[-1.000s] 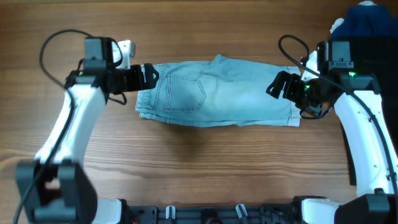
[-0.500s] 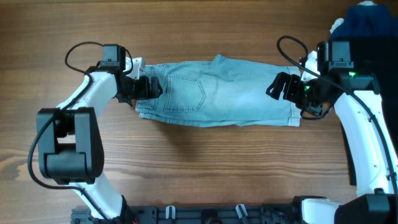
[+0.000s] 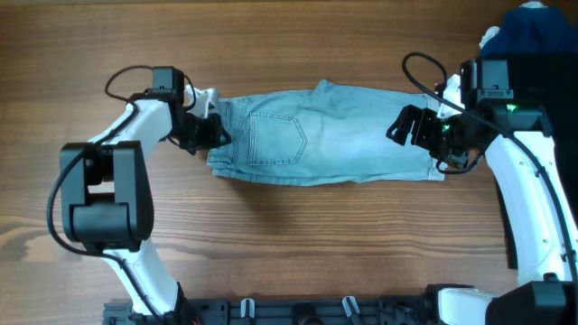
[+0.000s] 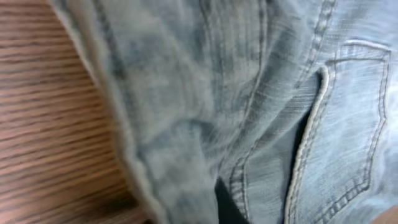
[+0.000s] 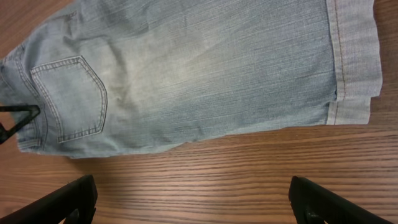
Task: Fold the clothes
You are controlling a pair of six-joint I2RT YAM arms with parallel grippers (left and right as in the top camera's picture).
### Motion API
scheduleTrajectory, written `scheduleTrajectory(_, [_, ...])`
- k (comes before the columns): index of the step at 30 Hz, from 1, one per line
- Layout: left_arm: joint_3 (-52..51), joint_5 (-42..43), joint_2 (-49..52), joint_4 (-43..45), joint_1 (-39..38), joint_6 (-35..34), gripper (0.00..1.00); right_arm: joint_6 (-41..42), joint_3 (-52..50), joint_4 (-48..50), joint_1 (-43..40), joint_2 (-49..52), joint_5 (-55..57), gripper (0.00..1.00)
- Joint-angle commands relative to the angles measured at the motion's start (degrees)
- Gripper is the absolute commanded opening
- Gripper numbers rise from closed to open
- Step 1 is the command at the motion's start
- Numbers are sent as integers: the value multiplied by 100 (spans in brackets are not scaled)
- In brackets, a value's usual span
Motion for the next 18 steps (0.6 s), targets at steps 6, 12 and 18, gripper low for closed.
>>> scheduleTrajectory(6, [-116,-1700,199,-94,133,-496,4,-94,0,-9,-11,7,48,99])
scheduleTrajectory(12, [505,-2243,186,-1040,911,-1084,4,-7,-68,146,92,61,50,100])
scheduleTrajectory(18, [2186,-2310,186,-2754,1198,-1058,4,267,-898,1207,503,160,50,100])
